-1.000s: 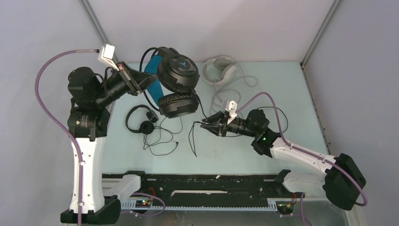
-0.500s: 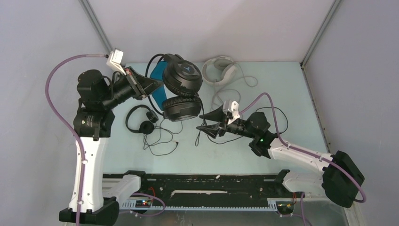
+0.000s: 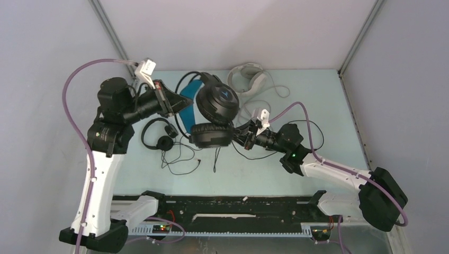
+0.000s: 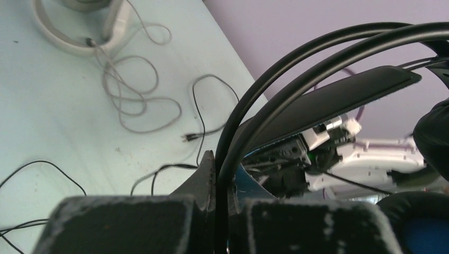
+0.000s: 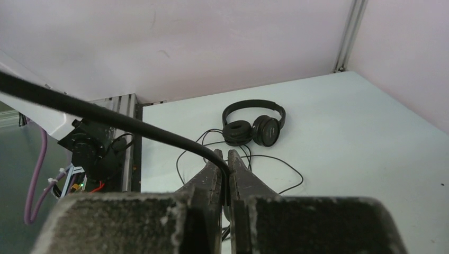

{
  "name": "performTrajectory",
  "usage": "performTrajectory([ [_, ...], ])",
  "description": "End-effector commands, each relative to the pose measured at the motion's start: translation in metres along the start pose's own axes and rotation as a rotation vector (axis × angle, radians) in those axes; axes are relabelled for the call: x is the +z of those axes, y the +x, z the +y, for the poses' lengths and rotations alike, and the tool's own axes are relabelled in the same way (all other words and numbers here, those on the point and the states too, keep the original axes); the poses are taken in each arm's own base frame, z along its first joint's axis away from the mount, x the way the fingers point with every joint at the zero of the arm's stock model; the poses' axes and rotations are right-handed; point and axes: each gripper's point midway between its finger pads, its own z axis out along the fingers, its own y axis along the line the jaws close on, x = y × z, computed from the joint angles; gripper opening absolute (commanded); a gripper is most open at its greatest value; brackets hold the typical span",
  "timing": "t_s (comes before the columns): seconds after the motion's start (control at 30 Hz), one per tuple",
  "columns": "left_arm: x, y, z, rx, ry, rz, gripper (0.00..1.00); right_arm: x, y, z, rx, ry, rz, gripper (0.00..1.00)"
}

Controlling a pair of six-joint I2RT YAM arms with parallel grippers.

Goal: Wrap the headphones
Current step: Wrap the headphones cable around the headphones.

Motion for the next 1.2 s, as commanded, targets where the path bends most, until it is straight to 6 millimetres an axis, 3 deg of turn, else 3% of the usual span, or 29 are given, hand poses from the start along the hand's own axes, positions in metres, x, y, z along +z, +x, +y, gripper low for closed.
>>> performTrajectory([
  [0.0,0.000,0.015,-0.039,0.092,0.143,0.070,0.00,-0.003,-0.025,-0.004,-0.047,0.026,-0.056,0.00],
  [0.1,0.006,0.036,-0.047,0.104,0.192,0.142,0.00,-0.005,-0.024,-0.005,-0.050,0.031,-0.046,0.00],
  [0.37,0.021,0.062,-0.058,0.035,0.277,0.184,0.00,-0.006,-0.027,-0.007,-0.039,0.053,-0.049,0.00],
  [0.63,0.029,0.092,-0.073,0.030,0.344,0.260,0.00,-0.005,-0.024,-0.008,-0.002,0.062,-0.047,0.08],
  [0.77,0.028,0.109,-0.079,0.054,0.374,0.317,0.00,-0.008,-0.022,-0.012,0.002,0.079,-0.034,0.00],
  [0.93,0.020,0.139,-0.073,0.132,0.388,0.427,0.00,-0.017,-0.026,-0.021,0.030,0.104,-0.026,0.00],
  [1.17,0.016,0.142,-0.023,0.365,0.120,0.488,0.00,-0.045,-0.019,-0.026,0.115,0.148,0.063,0.00],
])
